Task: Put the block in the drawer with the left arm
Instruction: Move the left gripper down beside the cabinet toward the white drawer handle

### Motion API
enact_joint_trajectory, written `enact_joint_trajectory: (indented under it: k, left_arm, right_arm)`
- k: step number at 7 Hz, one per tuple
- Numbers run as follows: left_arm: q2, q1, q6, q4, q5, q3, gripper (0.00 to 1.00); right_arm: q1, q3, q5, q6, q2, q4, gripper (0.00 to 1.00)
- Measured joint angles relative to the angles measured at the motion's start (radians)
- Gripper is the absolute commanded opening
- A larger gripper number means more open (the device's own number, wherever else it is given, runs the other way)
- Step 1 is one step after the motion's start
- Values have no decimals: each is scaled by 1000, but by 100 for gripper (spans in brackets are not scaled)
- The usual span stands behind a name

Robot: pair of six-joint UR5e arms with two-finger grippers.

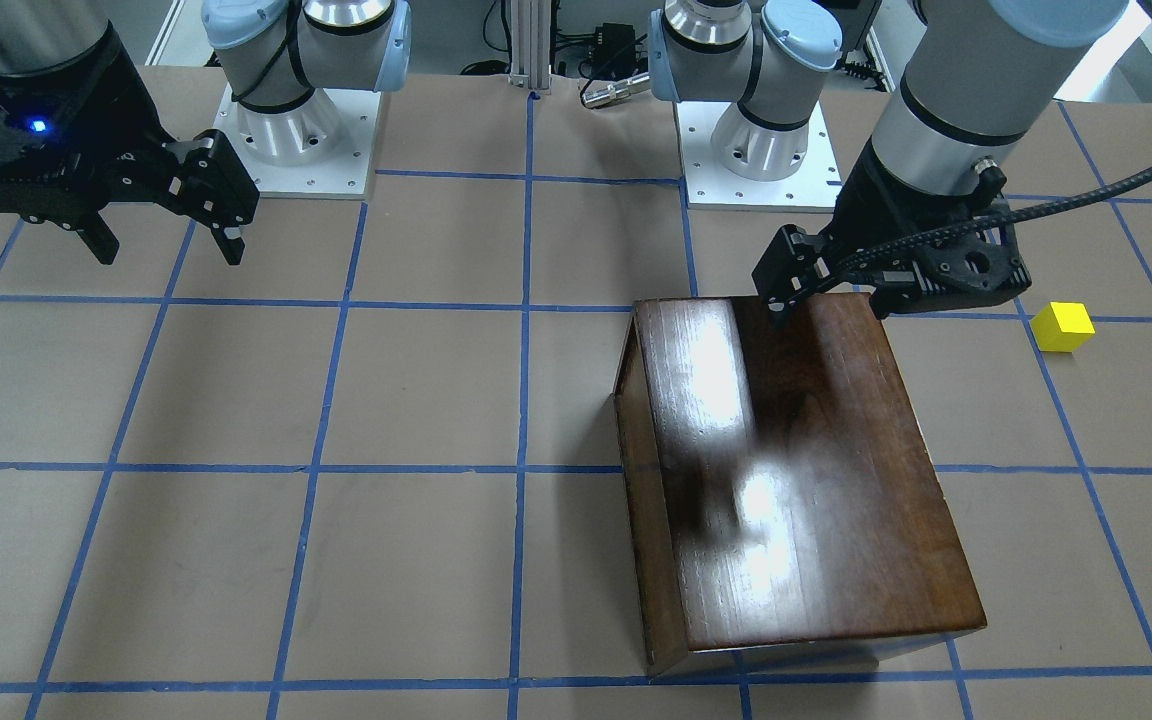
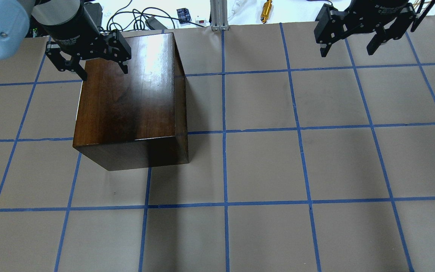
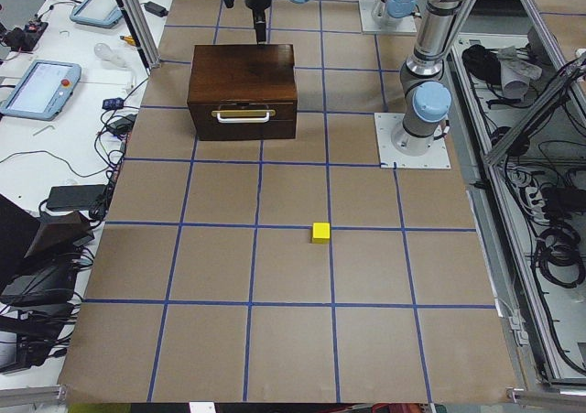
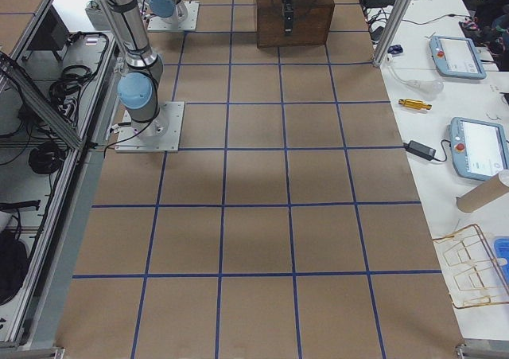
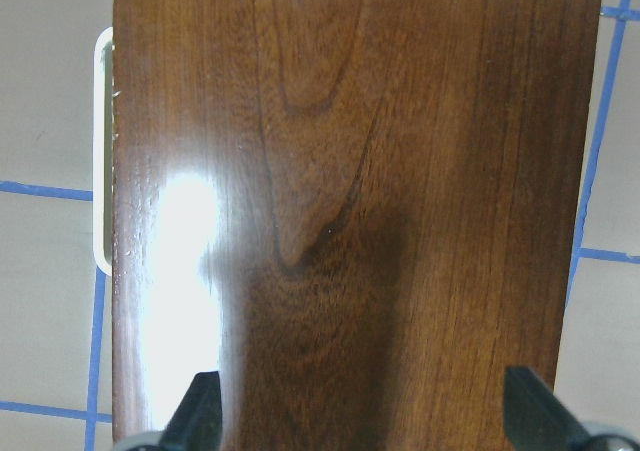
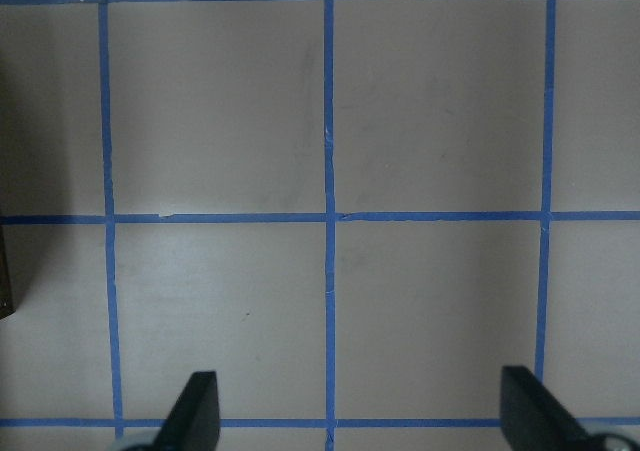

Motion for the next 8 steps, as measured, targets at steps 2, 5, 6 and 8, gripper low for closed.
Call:
enact_joint_trajectory:
  k: [2,5,6,8]
  left_arm:
    - [3,6,41,-2,-4,1,100]
    - [2,77,107,-31,-5,16,100]
    - [1,155,164,-44,-20,16,100]
    - [-25,307,261,-52,-73,13,100]
  right_arm:
    - [0,0,-1,0,-1,0,100]
    - [0,0,-1,0,-1,0,100]
    - [0,0,-1,0,-1,0,100]
    - [-1,0,-1,0,-1,0,100]
